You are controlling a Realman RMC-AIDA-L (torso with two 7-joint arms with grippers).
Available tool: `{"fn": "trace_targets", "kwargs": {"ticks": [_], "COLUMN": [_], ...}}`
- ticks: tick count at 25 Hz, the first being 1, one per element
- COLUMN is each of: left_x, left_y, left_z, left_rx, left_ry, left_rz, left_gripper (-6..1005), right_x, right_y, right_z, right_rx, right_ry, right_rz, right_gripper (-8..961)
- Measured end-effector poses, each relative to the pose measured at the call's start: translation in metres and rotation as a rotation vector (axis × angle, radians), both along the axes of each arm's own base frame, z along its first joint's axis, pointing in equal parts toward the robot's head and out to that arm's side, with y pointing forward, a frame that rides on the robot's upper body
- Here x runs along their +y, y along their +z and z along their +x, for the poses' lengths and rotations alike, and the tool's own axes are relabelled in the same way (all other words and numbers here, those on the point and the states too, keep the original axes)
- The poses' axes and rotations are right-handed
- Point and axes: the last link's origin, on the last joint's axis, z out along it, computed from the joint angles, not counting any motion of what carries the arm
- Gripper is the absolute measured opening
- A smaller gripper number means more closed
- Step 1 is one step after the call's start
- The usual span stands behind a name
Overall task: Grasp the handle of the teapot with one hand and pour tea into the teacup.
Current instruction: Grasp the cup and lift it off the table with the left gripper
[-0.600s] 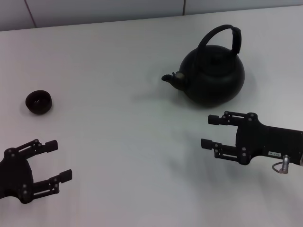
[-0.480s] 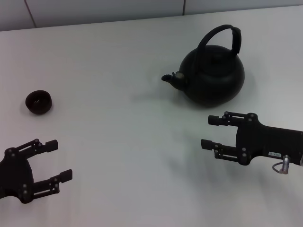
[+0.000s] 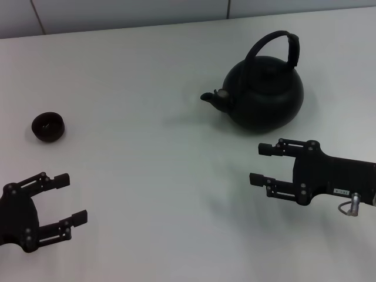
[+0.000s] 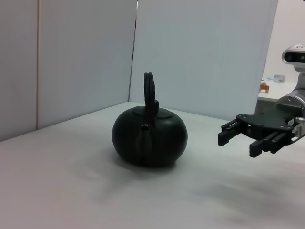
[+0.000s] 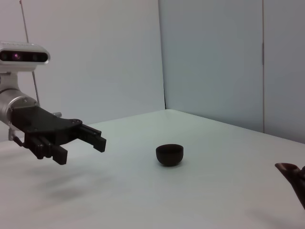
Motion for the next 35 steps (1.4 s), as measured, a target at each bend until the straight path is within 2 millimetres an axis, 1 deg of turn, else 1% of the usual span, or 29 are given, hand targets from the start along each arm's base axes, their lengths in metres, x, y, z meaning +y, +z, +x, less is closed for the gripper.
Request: {"fn": "trace_targets", "kwargs": {"ticks": [16, 19, 23, 26, 28, 35], "left_x": [0.002, 0.008, 0.024, 0.029, 0.03, 0.032], "left_y": [0.001, 0.004, 0.012, 0.017, 0.018, 0.019], "left_z": [0.001, 0.0, -0.007, -0.014, -0.016, -0.016], "left_rx": [0.0, -0.024, -0.076, -0.08, -0.085, -0.088], "left_ry": [0.002, 0.037, 0.163, 0.212, 0.223, 0.228], "left_rz": [0.011, 0.088, 0.325, 0.48, 0.521, 0.528], "left_gripper": [810, 810, 810, 810, 810, 809], "right_x": [0.0, 0.0, 0.0, 0.0, -0.001, -0.001], "right_y": [0.0, 0.0, 0.0, 0.0, 0.0, 0.002], "right_z": [0.0, 0.0, -0.001, -0.001, -0.001, -0.002], "right_rx": [0.001, 0.001, 0.002, 0.003, 0.006, 0.018], "right_ry": [-0.001, 0.0, 0.003, 0.004, 0.006, 0.014], "right_rz": [0.002, 0.004, 0.0, 0.0, -0.001, 0.006], "right_gripper": [634, 634, 634, 634, 634, 634]}}
